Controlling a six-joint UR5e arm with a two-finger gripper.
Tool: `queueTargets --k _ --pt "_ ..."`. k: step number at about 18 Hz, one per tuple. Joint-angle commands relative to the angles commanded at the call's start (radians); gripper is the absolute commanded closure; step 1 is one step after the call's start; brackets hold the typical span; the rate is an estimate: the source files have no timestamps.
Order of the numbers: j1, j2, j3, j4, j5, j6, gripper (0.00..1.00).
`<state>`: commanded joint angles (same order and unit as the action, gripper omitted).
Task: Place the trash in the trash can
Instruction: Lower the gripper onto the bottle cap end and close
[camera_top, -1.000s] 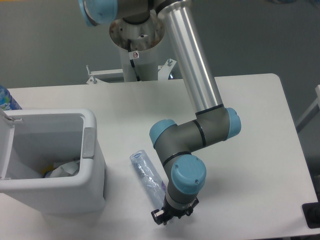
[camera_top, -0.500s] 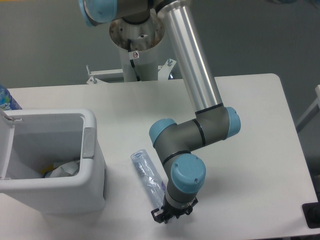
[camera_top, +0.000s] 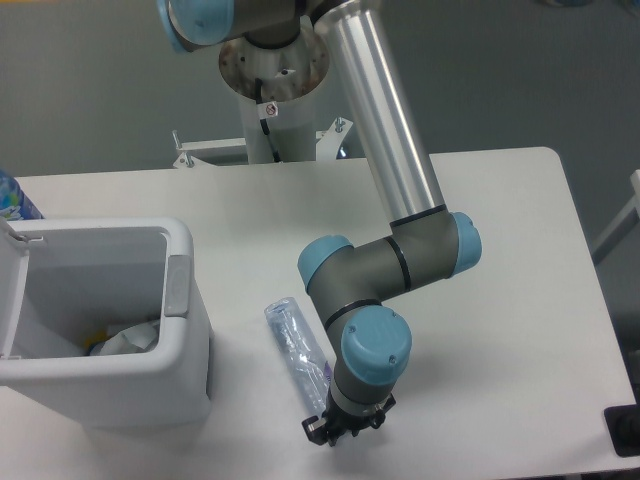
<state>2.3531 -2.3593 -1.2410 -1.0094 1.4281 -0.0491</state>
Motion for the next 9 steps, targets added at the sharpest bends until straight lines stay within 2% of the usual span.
queueTargets --k 9 --pt "0.008 0.069 -0.003 -0.003 -0.003 0.0 0.6"
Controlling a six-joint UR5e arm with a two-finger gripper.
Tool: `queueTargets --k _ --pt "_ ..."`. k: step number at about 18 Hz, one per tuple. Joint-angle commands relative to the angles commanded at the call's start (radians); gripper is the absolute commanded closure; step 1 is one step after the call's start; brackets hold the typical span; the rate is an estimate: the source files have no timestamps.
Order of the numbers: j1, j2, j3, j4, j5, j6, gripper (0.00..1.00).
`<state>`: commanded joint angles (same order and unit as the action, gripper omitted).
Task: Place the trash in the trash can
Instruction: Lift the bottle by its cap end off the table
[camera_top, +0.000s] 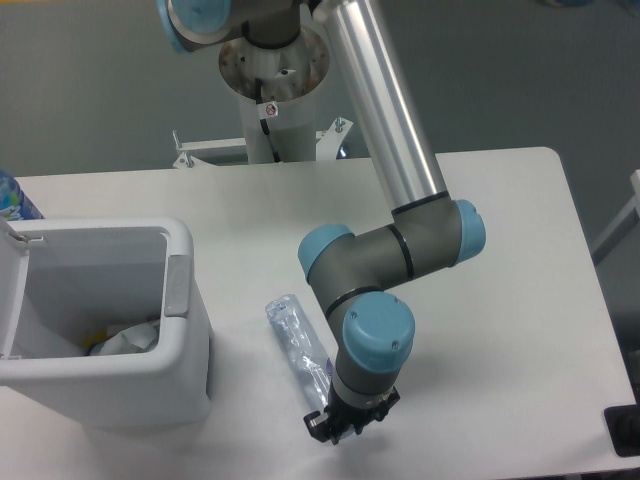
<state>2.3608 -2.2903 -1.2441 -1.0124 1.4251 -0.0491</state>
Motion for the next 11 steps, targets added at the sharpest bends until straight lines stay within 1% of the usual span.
queueTargets --k 2,4,5,6,8,9,11 --pt "0.006 0.02 0.0 0.0 0.0 0.0 0.6" --pt "0.018 0.055 0.003 0.003 -0.003 0.002 0.6" --pt "0.023 0.072 0.005 0.017 -0.003 0.002 0.6" --pt "0.026 0.089 0.005 0.05 -0.003 0.002 0.6" --pt "0.028 0.11 0.005 0.138 -0.002 -0.002 0.6" --pt "0.028 0.124 0.006 0.167 -0.002 -0.002 0.6" --pt "0.031 0.146 0.015 0.199 -0.002 -0.003 0.6"
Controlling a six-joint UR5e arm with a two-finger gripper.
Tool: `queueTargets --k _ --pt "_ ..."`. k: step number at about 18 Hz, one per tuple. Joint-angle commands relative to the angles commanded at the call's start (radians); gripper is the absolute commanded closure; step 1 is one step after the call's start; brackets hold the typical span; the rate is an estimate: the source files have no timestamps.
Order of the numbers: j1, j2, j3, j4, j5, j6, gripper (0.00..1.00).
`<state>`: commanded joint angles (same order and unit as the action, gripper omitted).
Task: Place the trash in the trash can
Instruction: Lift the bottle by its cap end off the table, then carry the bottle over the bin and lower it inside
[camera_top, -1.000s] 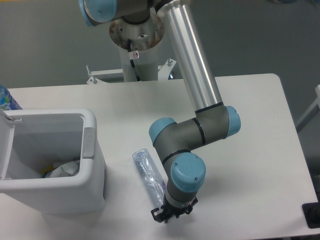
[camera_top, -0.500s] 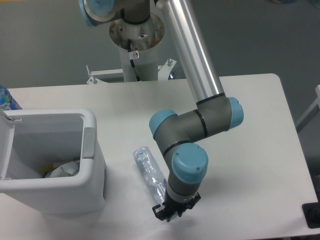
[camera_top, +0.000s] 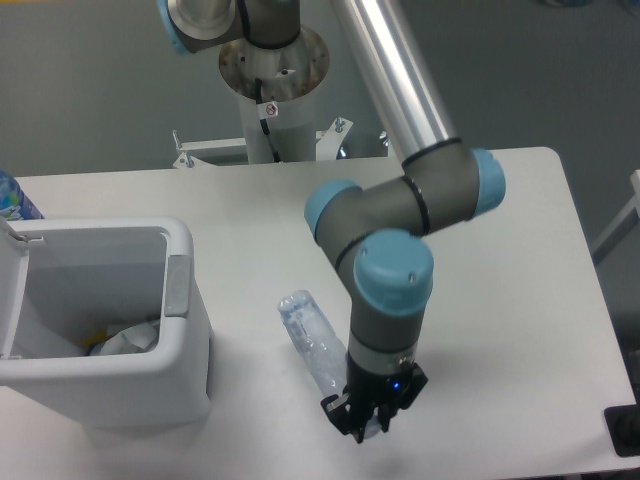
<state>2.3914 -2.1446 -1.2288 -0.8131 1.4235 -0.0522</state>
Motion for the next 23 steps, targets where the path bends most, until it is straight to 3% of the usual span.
queueTargets --k 4,11,18,23 --pt "0.009 0.04 0.057 0.078 -0.003 0.0 0.6" --pt "0.008 0.127 0.103 0.127 -0.005 0.0 0.6" --pt "-0.011 0.239 0.101 0.131 -0.005 -0.008 0.6" --pt "-0.08 0.296 0.095 0.131 -0.003 -0.012 0.6"
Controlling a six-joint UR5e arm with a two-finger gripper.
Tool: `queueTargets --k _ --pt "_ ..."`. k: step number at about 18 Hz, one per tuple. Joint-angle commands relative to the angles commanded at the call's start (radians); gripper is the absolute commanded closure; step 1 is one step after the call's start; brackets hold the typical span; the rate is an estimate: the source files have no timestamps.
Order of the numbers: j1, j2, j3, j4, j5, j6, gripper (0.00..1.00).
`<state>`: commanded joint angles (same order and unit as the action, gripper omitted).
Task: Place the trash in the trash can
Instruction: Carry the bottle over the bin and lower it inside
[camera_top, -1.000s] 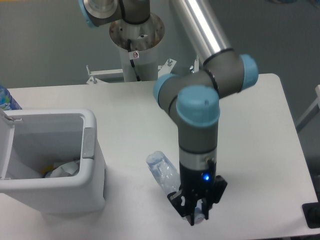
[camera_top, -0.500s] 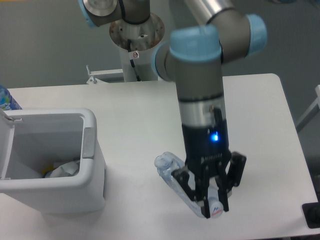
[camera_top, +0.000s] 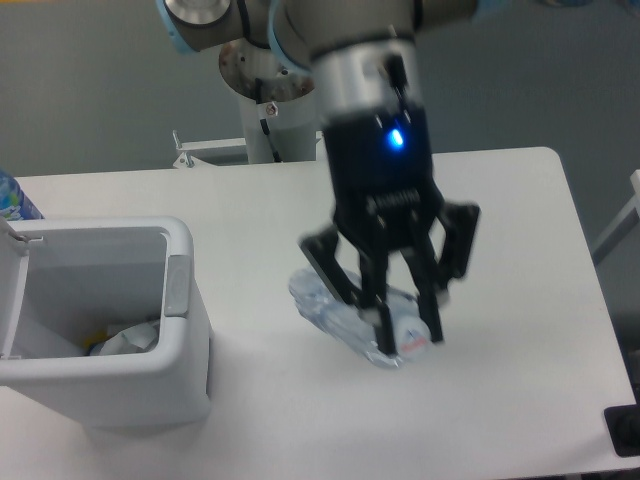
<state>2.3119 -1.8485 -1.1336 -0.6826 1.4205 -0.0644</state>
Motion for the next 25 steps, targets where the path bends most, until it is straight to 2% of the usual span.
queueTargets --k 8,13,25 --pt "-0.182 0.005 -0.009 0.0 -0.002 -0.02 0.6" --pt "-0.273 0.003 -0.077 0.0 -0.002 -0.02 0.6" --pt "-0.299 -0.029 -0.136 0.0 -0.008 -0.002 0.59"
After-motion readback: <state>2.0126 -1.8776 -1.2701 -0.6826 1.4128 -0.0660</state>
